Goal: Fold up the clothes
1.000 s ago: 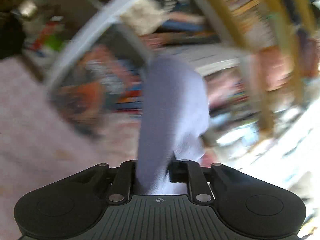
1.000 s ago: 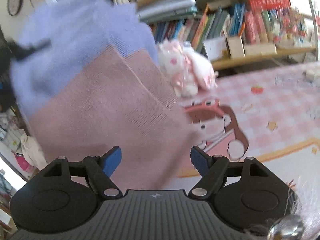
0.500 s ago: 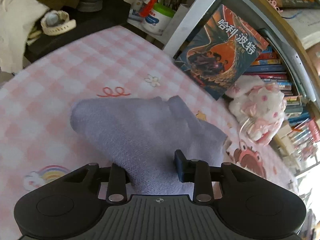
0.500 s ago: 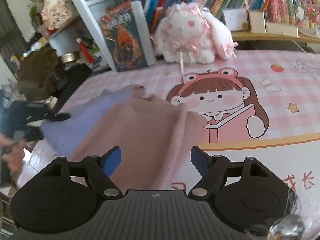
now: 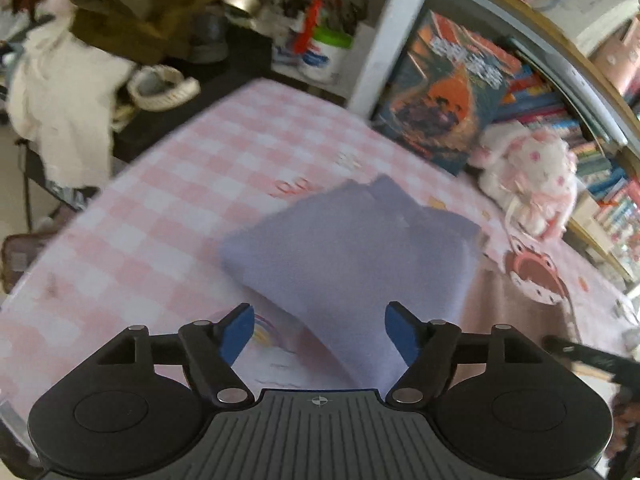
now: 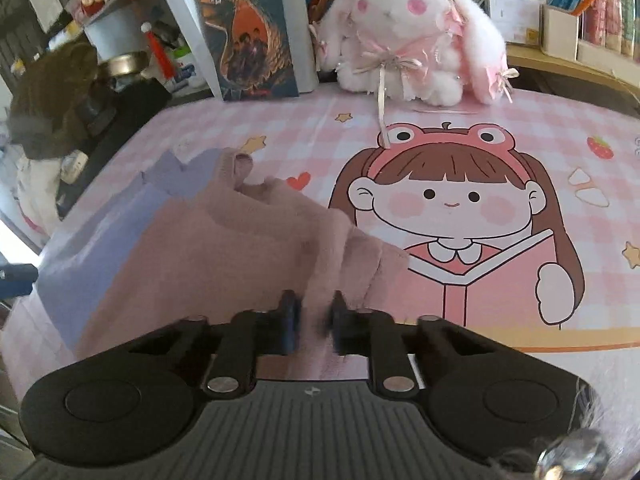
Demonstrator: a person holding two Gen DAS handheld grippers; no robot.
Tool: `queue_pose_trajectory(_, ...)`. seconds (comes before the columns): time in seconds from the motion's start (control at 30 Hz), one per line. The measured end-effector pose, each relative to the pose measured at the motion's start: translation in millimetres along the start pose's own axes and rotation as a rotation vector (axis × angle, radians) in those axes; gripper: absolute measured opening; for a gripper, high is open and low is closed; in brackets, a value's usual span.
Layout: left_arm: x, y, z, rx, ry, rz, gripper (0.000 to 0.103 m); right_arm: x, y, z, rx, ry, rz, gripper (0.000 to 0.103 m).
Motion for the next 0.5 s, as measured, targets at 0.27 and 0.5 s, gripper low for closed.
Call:
queue_pose_trajectory(0.27, 38, 5, 13, -0.026, -0.137, 0.017, 0.074, 93, 16, 118, 0.056, -0.465, 0.113, 0.006)
queue_pose_trajectory(0.5, 61, -37, 5, -0.155, -0.195, -0.081, 0.074, -39, 45, 172, 0.436, 0.028, 0.394, 0.006)
Point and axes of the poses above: each gripper's, at about its wrist camera, not at the fingertips, and z roughly against the way its jaws point, y to its left, x to its top, the point moved 10 cm from there along -z, roughly the way its jaws point, and after that the axes turned 8 degrees about -z, right-handed, at the moved point
